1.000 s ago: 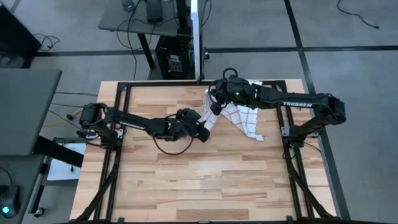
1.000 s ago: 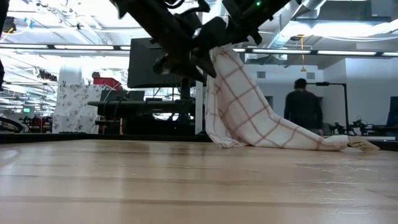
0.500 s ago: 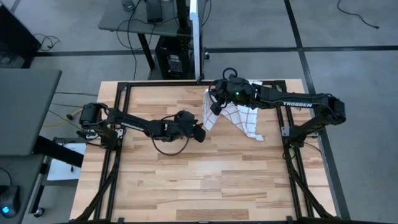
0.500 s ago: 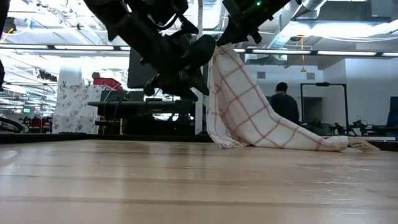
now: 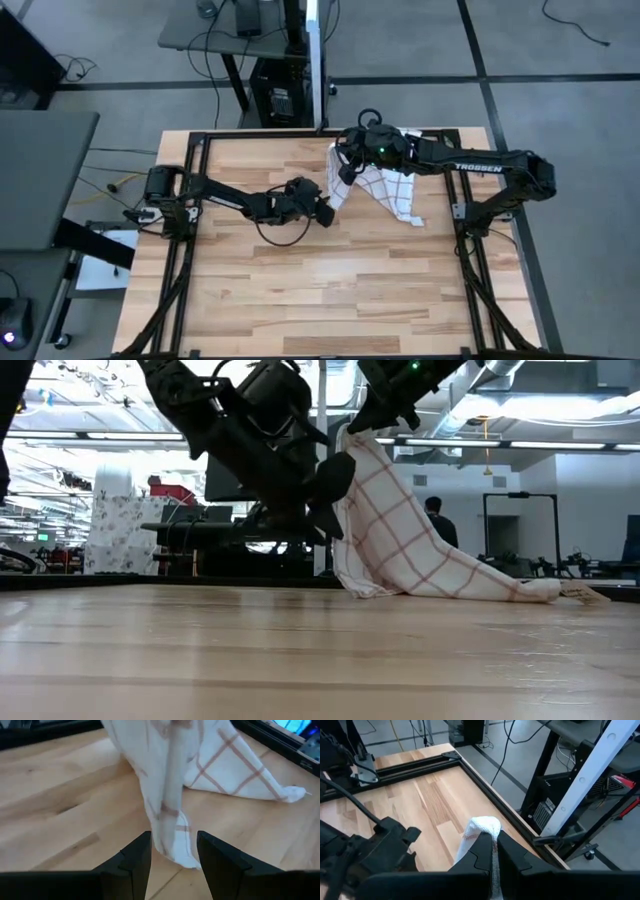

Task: Roll towel
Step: Prepare the white towel

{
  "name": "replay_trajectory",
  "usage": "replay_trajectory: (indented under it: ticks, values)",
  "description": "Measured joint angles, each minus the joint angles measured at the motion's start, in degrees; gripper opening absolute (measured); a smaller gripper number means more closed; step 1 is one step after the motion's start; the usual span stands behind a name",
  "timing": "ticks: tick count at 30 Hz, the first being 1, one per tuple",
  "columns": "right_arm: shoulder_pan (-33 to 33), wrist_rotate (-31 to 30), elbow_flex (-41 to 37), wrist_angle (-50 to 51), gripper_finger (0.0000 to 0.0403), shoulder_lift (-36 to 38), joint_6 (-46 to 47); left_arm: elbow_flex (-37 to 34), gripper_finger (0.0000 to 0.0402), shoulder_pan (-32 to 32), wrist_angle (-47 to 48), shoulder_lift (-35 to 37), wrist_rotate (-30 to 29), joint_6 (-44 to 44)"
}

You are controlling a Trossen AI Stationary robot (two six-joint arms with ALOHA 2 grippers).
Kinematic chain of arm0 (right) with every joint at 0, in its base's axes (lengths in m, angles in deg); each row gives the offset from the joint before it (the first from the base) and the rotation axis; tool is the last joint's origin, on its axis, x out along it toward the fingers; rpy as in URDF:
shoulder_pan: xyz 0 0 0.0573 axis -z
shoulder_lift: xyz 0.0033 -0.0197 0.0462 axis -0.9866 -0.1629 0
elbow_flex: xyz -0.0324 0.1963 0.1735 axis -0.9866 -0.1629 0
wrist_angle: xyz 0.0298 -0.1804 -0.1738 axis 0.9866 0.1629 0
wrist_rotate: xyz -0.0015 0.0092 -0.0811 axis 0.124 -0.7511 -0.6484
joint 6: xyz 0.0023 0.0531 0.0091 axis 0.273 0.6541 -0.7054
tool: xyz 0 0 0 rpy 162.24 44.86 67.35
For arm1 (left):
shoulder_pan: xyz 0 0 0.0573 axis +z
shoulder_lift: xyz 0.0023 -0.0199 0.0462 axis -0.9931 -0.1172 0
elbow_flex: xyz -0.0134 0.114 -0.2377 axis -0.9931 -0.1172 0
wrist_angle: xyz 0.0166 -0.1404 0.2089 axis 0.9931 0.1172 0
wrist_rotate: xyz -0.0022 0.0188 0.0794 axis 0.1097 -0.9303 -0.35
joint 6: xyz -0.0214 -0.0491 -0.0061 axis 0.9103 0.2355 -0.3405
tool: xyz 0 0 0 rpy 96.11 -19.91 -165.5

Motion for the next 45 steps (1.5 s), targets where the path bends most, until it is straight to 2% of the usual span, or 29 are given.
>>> replay_trajectory:
  ticks: [4, 9, 16, 19, 21, 24, 25, 28, 31, 37, 42, 45]
  values:
    - [0.0, 0.0, 0.0, -0.4, 0.0000, 0.0, 0.0, 0.2, 0.0140, 0.5, -3.3, -1.9, 0.1, -1.2]
    - [0.0, 0.0, 0.0, -0.2, 0.0000, 0.0, 0.2, 0.3, 0.0140, 1.9, -5.6, -5.6, 0.2, 1.6]
    - [0.0, 0.0, 0.0, -0.2, 0.0000, 0.0, 0.2, 3.9, 0.0140, 5.0, -6.0, -9.4, 0.5, 0.6]
    - [0.0, 0.0, 0.0, -0.3, 0.0000, 0.0, 0.2, 5.9, 0.0137, 7.2, -4.6, -11.4, 6.7, -0.4]
    - [0.0, 0.0, 0.0, -0.1, 0.0000, 0.0, 0.2, 7.6, 0.0114, 8.4, -0.6, -12.2, 10.7, 0.6]
    - [0.0, 0.0, 0.0, 0.2, 0.0000, 0.3, 0.2, 9.7, 0.0034, 9.3, 4.7, -12.2, 14.7, -1.0]
    - [0.0, 0.0, 0.0, 0.3, 0.0000, 0.6, 0.2, 10.2, 0.0018, 9.5, 5.6, -11.8, 16.5, -2.8]
    - [-0.5, 0.4, 1.1, 2.8, 0.0000, 2.0, 0.5, 11.4, 0.0003, 9.5, 11.9, -8.9, 18.1, -8.9]
    - [-1.6, 1.0, 4.6, 8.8, 0.0000, 4.6, -0.8, 13.3, 0.0000, 9.2, 21.8, -3.0, 17.7, -15.3]
    - [-2.0, 1.4, 12.6, 20.4, 0.0000, 9.7, -5.0, 20.0, 0.0000, 9.3, 44.5, 11.4, 11.5, -27.3]
    - [-0.5, 1.6, 17.8, 25.3, 0.0000, 13.7, -4.2, 28.7, 0.0000, 12.9, 62.0, 20.9, 7.5, -28.7]
    - [0.1, 1.6, 19.3, 26.0, 0.0000, 15.7, -4.0, 33.3, 0.0000, 14.5, 65.3, 25.5, 6.2, -29.6]
